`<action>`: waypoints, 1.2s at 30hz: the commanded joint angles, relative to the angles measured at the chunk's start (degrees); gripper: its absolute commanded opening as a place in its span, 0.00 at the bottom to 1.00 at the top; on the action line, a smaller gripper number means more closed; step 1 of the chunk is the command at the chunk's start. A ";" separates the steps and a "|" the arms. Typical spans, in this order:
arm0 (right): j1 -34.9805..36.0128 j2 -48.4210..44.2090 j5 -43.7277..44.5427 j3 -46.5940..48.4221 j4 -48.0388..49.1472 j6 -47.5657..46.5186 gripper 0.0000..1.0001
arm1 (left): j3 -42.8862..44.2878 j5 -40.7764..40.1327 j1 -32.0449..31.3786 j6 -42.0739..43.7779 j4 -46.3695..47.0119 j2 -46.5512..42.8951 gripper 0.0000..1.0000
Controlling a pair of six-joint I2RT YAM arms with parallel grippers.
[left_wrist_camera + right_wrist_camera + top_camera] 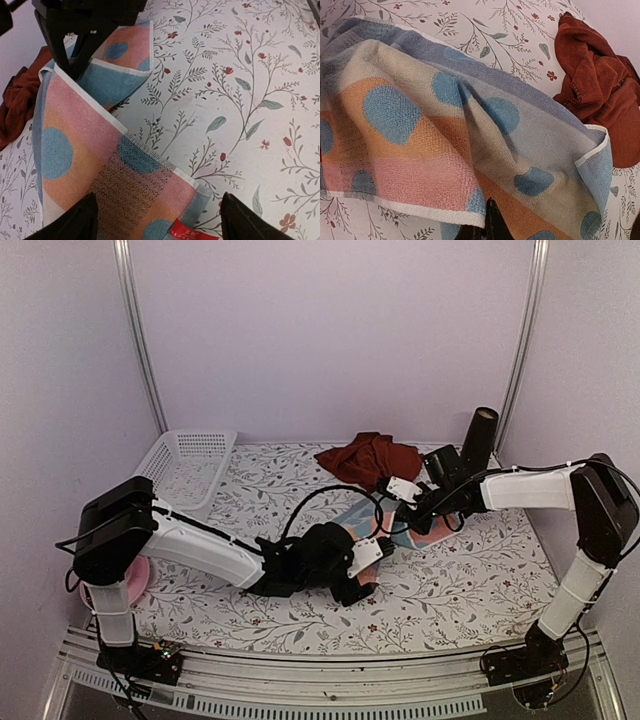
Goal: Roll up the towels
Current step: Pick up the towel from the center of the board.
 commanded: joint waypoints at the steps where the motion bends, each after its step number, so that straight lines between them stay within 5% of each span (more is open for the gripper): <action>1: -0.74 1.42 1.89 1.60 -0.39 2.02 0.03 | 2.12 0.37 -0.67 1.80 -2.96 1.25 0.83; 21: -1.34 2.31 2.27 1.56 -0.61 1.85 0.03 | 6.79 8.31 -0.55 5.49 -8.63 8.00 0.68; 36: -1.28 2.65 1.70 1.50 -0.92 1.51 0.03 | 10.56 9.97 0.58 6.13 -10.84 11.59 0.39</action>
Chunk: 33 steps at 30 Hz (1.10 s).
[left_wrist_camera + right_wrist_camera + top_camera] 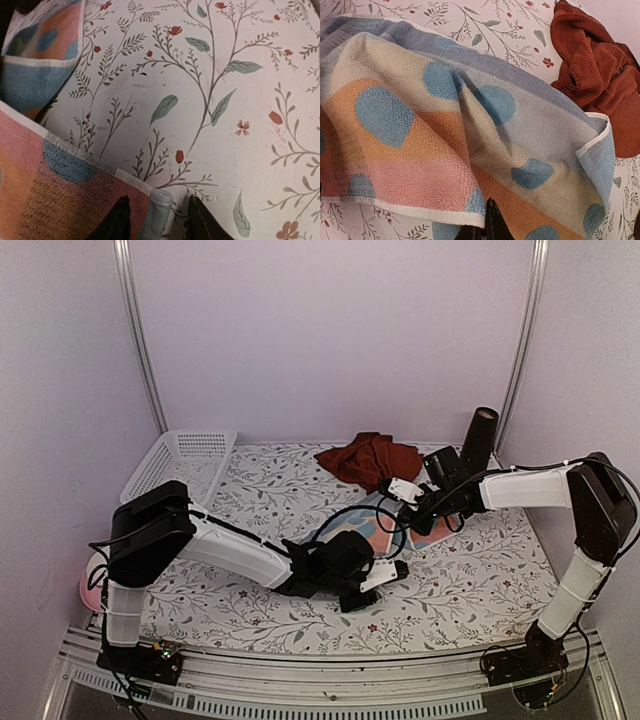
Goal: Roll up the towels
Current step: Pick up the towel from the center of the board.
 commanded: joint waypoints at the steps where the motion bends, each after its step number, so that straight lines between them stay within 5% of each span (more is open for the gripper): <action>1: -0.26 1.26 -0.12 1.41 -0.55 0.35 0.03 | 0.96 1.19 0.56 -0.15 -1.76 1.43 0.38; 9: -0.30 1.35 -0.85 1.43 -0.94 0.08 0.03 | 1.66 0.87 1.45 -2.05 -2.80 2.99 0.28; 15: -0.29 1.37 -1.39 1.39 -1.16 -0.17 0.03 | 1.02 0.46 2.20 -3.90 -3.16 2.58 0.00; 21: -0.25 1.17 -2.47 0.96 -1.36 -1.26 0.04 | -2.55 -3.38 2.36 -5.91 -1.35 -2.94 0.00; 27: -0.26 1.17 -2.40 0.72 -1.25 -2.30 0.18 | -10.16 -15.14 2.83 -8.69 5.33 -16.52 0.00; 33: -0.31 2.83 -1.99 0.14 -1.31 -4.03 0.42 | -16.49 -19.84 3.79 -9.61 11.87 -27.02 0.00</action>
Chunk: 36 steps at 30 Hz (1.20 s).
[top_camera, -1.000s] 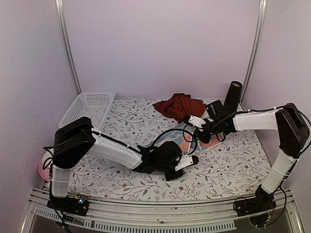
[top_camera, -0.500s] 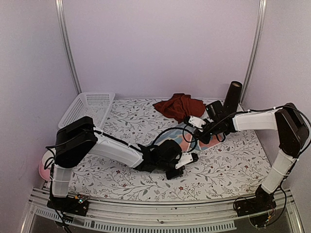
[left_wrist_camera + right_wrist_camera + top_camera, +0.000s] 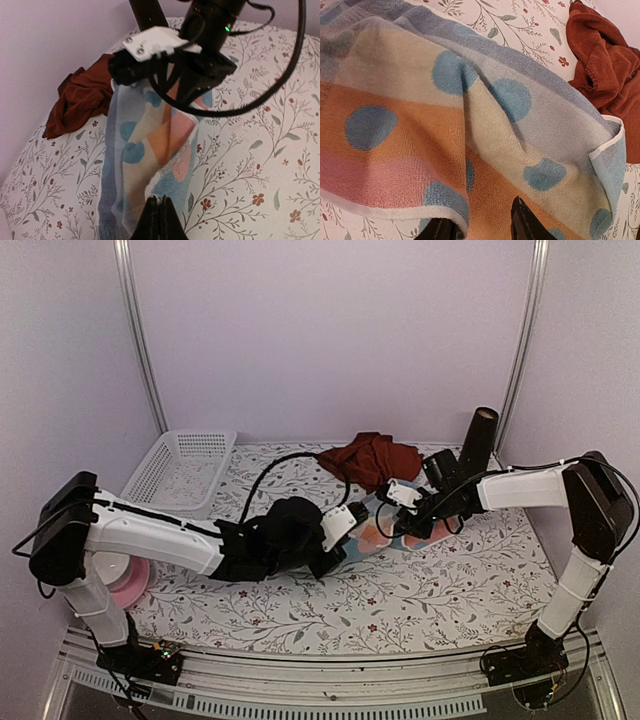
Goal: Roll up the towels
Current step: Pick up the towel from the center of the board.
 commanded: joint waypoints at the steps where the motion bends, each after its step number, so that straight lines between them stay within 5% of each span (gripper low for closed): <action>1: -0.30 1.80 -0.24 0.02 -0.53 -2.12 0.46 | -2.76 -6.83 1.27 -1.51 6.73 -5.89 0.00; 14: 1.34 0.64 1.05 -5.25 3.54 -9.11 0.81 | -4.95 -11.56 5.51 -2.38 8.80 -14.53 0.00; 24: 4.30 1.39 18.17 -8.94 17.27 -10.21 0.81 | -6.80 -13.00 7.04 -1.58 8.83 -20.84 0.00; 36: -1.88 2.02 19.71 -10.46 18.20 -13.05 0.71 | -12.74 -14.81 9.65 -2.94 6.55 -29.92 0.00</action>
